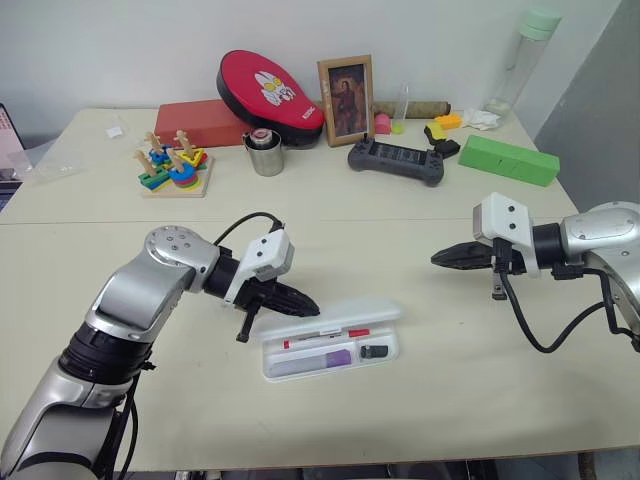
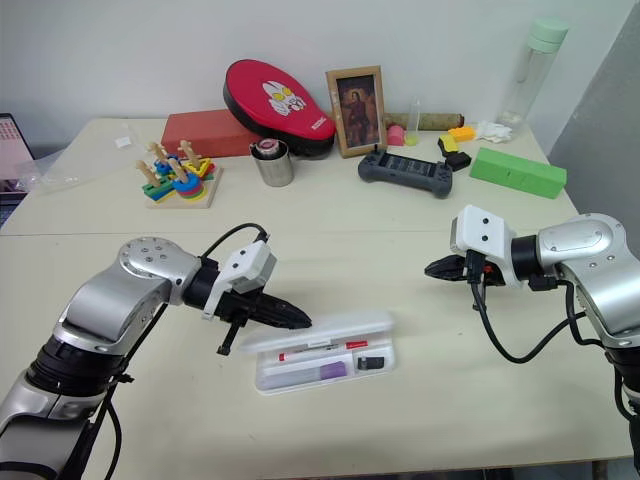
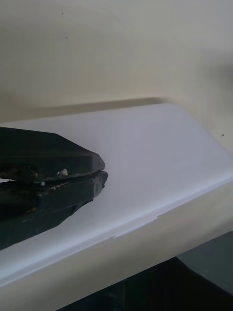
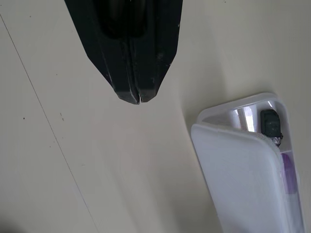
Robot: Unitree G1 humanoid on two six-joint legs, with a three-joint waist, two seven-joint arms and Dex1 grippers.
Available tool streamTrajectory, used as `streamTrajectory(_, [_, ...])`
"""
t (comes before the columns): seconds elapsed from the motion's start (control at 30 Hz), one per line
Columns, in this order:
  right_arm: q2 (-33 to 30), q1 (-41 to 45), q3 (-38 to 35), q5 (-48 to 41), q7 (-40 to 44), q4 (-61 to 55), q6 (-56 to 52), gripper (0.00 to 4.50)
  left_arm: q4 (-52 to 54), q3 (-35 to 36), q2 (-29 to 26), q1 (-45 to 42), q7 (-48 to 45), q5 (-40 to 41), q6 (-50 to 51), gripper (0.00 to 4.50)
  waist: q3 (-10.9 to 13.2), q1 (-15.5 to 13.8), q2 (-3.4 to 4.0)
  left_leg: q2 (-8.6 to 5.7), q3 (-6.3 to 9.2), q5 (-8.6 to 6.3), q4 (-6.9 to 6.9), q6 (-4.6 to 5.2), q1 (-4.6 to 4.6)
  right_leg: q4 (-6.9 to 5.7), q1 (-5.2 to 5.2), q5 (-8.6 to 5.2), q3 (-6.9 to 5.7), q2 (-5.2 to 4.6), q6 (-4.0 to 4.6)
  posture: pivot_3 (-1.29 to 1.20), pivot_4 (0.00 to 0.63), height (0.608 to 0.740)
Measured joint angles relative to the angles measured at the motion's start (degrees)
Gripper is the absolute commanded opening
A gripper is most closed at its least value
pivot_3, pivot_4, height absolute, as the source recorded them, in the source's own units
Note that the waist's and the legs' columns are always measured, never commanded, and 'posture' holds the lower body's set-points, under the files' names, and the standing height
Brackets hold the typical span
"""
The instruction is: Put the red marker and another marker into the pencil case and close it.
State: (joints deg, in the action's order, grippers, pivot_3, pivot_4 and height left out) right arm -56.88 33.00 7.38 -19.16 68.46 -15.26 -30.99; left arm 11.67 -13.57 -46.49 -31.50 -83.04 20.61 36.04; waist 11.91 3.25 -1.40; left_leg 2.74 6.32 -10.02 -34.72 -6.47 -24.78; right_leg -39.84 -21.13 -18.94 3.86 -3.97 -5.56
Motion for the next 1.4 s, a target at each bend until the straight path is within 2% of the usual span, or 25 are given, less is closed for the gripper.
streamTrajectory(0.27, [0.0,-0.01,-0.02,-0.04,-0.03,-0.28,-0.82,0.0,1.24,-2.6,0.37,3.74,1.81,-1.35,-1.75,0.04,0.0,-0.1,0.0,0.0,0.0,0.0,-0.01,0.0,0.0,0.0,0.01,0.0,0.0,0.0,0.0,0.0,0.15,0.74])
streamTrajectory(0.47, [0.0,-0.04,-0.06,-0.04,-0.03,-0.38,-0.92,0.0,0.34,-6.74,4.03,4.54,6.63,-6.91,-9.52,0.04,-0.01,-0.32,0.01,0.0,0.0,0.0,-0.03,0.0,0.01,0.01,0.05,0.0,0.0,0.0,0.0,0.0,0.15,0.74])
streamTrajectory(0.63, [0.0,-0.04,-0.06,-0.04,-0.03,-0.38,-0.94,0.0,0.03,-7.76,4.02,4.67,7.48,-9.03,-14.36,0.04,-0.07,-0.36,0.09,0.0,0.0,0.01,-0.07,0.01,0.07,0.01,0.13,0.0,0.0,0.0,0.0,0.0,0.15,0.74])
streamTrajectory(0.83, [0.0,-0.04,-0.06,-0.1,-0.2,-0.56,-1.29,0.0,-0.04,-6.26,5.52,5.36,8.82,-6.57,-10.53,0.04,-0.07,-0.33,0.1,0.0,0.01,0.02,-0.11,0.04,0.18,0.01,0.28,0.0,0.0,0.0,-0.01,0.0,0.15,0.74])
streamTrajectory(0.9, [0.01,-0.04,-0.1,-0.23,-0.31,-0.97,-1.53,0.0,0.04,-4.34,5.93,6.13,10.04,-3.94,-6.72,0.04,-0.06,-0.23,0.09,0.0,0.01,0.02,-0.1,0.04,0.17,0.01,0.26,0.0,0.0,0.0,-0.01,0.0,0.15,0.74])
streamTrajectory(1.13, [0.76,-0.78,-1.45,-1.28,-1.06,-2.55,-2.17,0.0,6.0,9.62,5.43,6.7,17.09,6.29,4.46,0.04,-0.06,-0.16,0.09,0.0,0.03,0.02,-0.07,0.04,0.09,0.03,0.16,0.0,-0.01,0.0,-0.01,0.0,0.15,0.74])
streamTrajectory(1.3, [3.66,-1.42,-1.63,-1.26,-3.89,-2.37,-3.26,0.0,12.2,22.6,3.86,14.05,24.72,10.98,10.24,0.04,-0.06,0.05,0.09,0.01,0.03,0.02,-0.04,0.04,0.09,0.02,0.12,0.0,0.01,0.0,0.0,0.0,0.15,0.74])
streamTrajectory(1.4, [8.18,-2.23,-1.56,-1.29,-8.1,-2.4,-5.54,0.0,15.14,29.84,3.71,23.13,30.41,10.02,10.31,0.04,-0.05,0.14,0.09,0.01,-0.02,0.02,-0.01,0.03,0.1,0.02,0.07,0.01,0.08,0.0,0.01,0.0,0.15,0.74])
